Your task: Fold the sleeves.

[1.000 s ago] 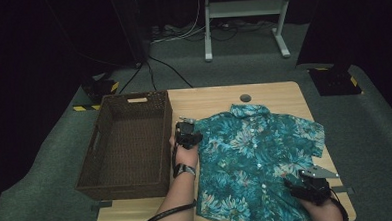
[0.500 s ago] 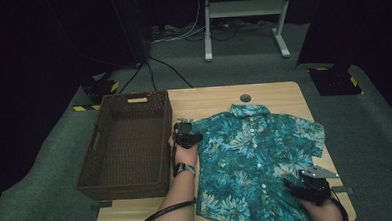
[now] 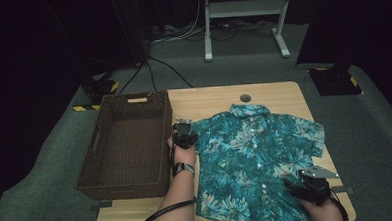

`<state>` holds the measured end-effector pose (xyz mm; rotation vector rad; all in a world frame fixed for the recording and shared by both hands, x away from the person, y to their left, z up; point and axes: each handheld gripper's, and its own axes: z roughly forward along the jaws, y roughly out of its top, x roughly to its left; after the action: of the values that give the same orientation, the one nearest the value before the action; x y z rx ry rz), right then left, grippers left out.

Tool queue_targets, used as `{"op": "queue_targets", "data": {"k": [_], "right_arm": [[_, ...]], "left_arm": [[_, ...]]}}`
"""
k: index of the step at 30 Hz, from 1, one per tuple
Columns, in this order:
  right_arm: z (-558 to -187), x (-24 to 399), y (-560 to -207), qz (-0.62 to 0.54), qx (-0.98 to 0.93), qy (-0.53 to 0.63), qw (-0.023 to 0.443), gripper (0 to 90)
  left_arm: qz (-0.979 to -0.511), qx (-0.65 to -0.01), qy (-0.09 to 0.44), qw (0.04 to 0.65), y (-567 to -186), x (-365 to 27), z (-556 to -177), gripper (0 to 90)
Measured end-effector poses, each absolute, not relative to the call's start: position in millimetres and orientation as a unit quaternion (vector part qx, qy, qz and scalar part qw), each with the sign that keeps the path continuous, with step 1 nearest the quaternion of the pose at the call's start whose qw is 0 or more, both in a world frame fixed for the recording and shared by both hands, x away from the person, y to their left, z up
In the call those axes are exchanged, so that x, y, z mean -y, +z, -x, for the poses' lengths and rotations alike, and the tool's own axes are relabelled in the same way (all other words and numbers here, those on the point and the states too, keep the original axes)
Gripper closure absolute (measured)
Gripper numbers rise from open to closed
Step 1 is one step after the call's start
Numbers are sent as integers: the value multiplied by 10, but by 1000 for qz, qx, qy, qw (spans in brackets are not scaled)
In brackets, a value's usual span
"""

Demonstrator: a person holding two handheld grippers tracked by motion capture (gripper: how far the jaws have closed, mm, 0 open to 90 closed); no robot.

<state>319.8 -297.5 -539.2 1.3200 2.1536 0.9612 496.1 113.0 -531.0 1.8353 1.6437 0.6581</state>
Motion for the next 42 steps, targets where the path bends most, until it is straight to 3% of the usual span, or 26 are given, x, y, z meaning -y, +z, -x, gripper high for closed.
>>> {"op": "queue_targets", "data": {"k": [4,6,8,12,31,42], "right_arm": [[-3198,2975,-5392,-477,-778,347,218,304],[-3198,2975,-5392,-477,-778,347,218,304],[-3199,2976,-5392,-476,-778,347,218,304],[-3198,2974,-5392,-477,-778,347,218,305],[-3197,2973,-5391,-476,-778,347,218,307],[-3197,2973,-5391,-476,-778,347,219,307]], "left_arm": [[-691,-612,248,294,-5313,-1129,-4947,746],[-691,-612,248,294,-5313,-1129,-4947,746],[-697,-603,251,297,-5321,-1086,-4923,837],[-699,-602,250,294,-5301,-1067,-4915,870],[-697,-545,285,367,-4788,-856,-4713,876],[-722,-510,281,373,-4804,-530,-4612,875]]}}
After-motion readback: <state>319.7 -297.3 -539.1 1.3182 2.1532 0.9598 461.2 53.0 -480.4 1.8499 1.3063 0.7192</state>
